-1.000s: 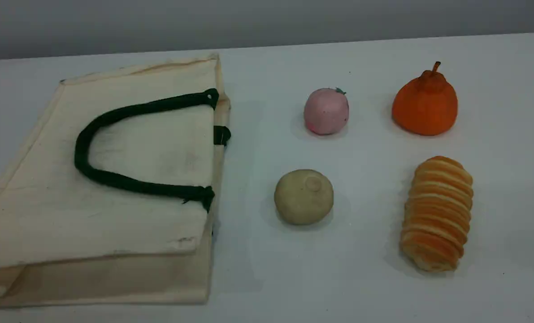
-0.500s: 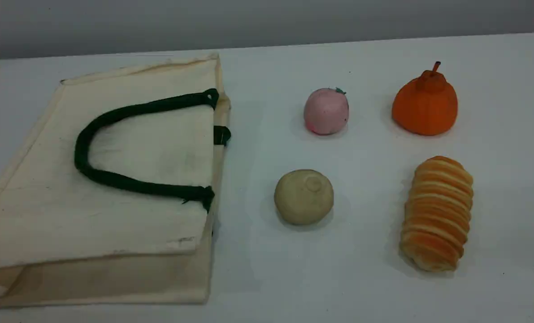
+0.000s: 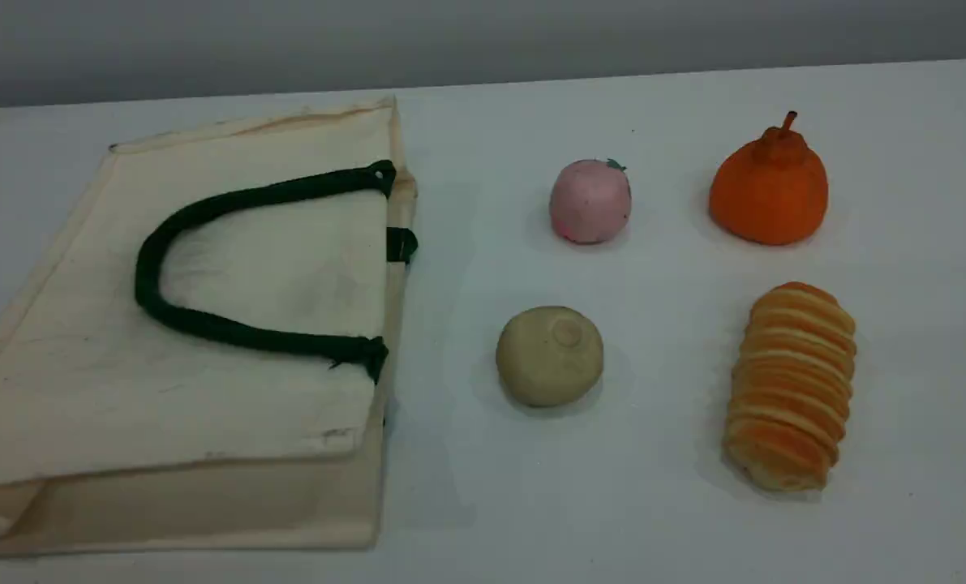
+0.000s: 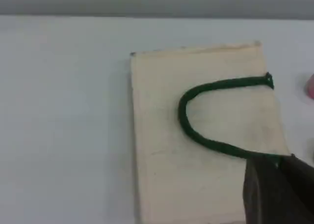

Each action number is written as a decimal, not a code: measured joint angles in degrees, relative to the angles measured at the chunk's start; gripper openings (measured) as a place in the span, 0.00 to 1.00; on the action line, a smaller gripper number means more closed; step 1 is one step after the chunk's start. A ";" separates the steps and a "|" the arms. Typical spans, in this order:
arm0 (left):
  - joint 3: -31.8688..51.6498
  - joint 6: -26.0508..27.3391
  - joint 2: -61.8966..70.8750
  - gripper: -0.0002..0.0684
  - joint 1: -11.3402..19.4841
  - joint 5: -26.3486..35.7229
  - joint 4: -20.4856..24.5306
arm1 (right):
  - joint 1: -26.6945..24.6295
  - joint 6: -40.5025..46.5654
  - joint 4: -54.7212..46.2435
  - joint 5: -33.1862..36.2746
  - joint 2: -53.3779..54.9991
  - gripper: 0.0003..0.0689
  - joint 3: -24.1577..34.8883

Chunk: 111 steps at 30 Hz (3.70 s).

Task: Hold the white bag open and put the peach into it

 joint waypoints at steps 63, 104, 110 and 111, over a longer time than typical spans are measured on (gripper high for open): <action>-7.81 2.53 46.95 0.75 0.00 -11.75 -6.49 | 0.00 1.75 4.13 -14.17 34.20 0.79 -5.18; -24.23 2.45 90.95 0.75 -1.00 -20.14 -4.80 | 0.00 0.78 8.66 -10.14 43.59 0.79 -12.58; -25.73 2.18 93.08 0.75 -3.84 -22.96 -4.99 | 0.00 0.47 9.03 -10.65 43.59 0.79 -12.58; -26.15 2.13 93.39 0.75 -4.11 -23.52 -4.99 | 0.00 0.47 9.03 -10.65 43.59 0.79 -12.58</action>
